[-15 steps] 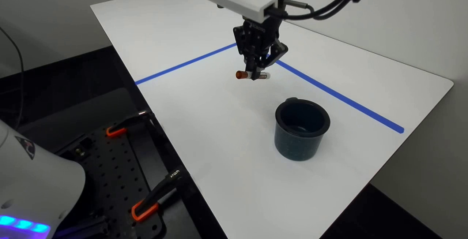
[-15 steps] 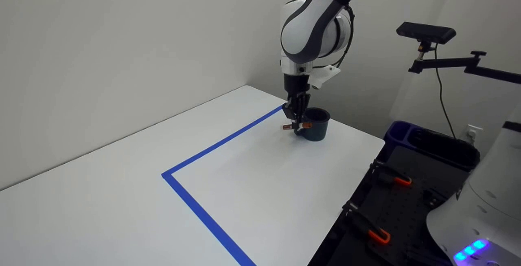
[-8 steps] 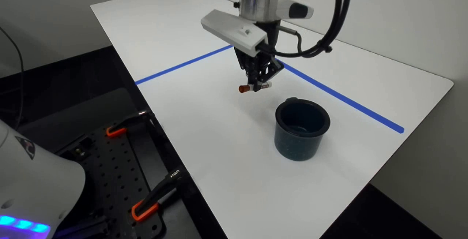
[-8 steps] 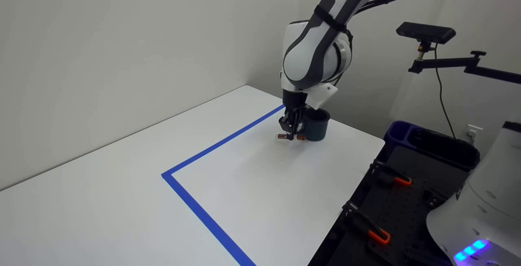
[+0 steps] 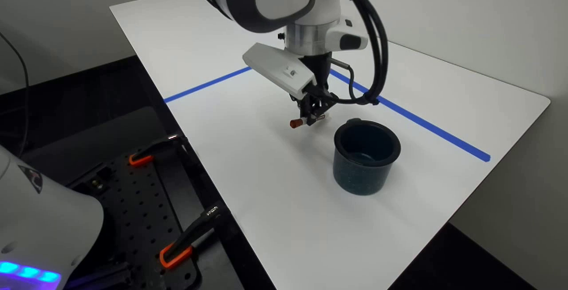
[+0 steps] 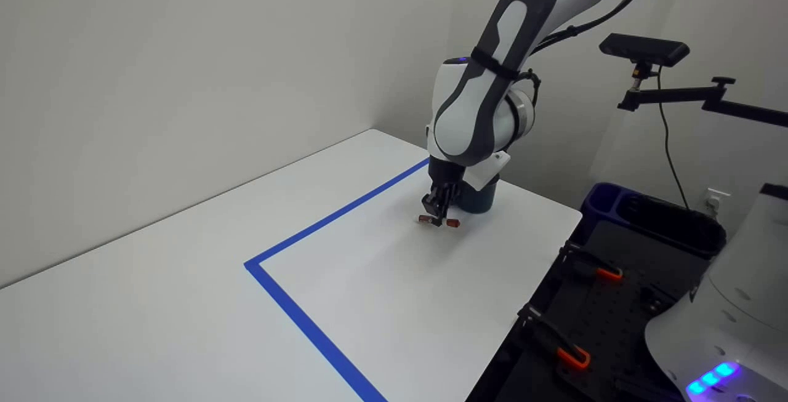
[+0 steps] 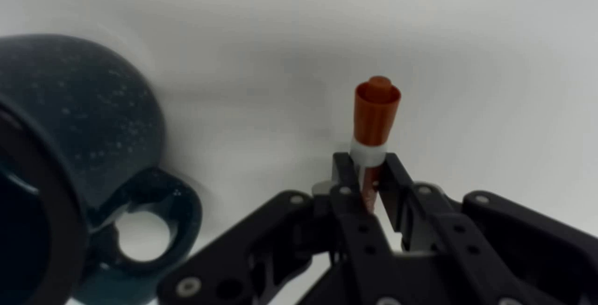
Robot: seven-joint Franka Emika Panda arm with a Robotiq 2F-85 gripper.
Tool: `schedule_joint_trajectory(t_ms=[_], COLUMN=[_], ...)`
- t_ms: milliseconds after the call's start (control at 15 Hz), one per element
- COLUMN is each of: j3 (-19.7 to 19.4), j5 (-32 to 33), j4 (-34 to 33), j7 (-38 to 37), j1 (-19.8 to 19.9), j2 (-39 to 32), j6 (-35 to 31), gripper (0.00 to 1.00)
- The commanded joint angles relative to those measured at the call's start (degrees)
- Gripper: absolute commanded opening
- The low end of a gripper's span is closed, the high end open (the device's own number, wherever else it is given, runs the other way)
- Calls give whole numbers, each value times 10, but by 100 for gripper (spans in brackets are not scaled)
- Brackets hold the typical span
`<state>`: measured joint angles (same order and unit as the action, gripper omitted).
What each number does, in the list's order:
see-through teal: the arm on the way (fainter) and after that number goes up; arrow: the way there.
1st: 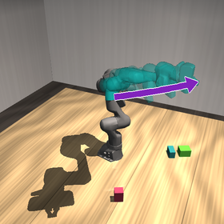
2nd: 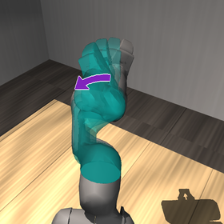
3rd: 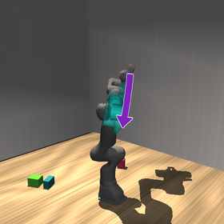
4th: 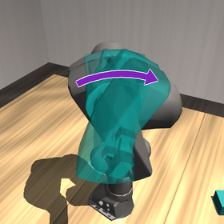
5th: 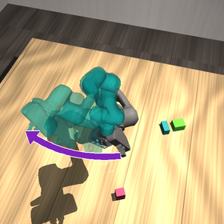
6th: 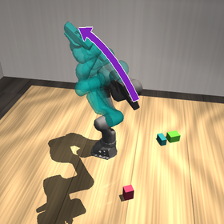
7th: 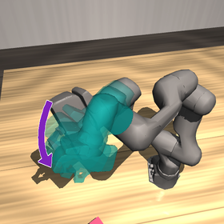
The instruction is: Remove the marker from the cup and put it on the table inside the border
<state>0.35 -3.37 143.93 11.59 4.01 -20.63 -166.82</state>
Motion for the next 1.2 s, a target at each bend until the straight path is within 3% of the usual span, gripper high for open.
schedule_joint_trajectory(t_ms=[0, 133, 200, 333, 733, 867, 1133], j3=[11, 12, 10, 6, 3, 4, 38], j5=[5, 6, 9, 11, 18, 20, 0], j4=[22, 32, 37, 48, 76, 84, 101], j7=[-18, -25, -28, -31, -41, -40, -14], j1=[5, 4, 2, 0, -4, -3, 20], j2=[-5, -2, 2, 13, 54, 78, 142], j6=[-48, -64, -68, -75, -87, -81, -49], gripper=[5, 5, 44, 50, 95, 100, 100])
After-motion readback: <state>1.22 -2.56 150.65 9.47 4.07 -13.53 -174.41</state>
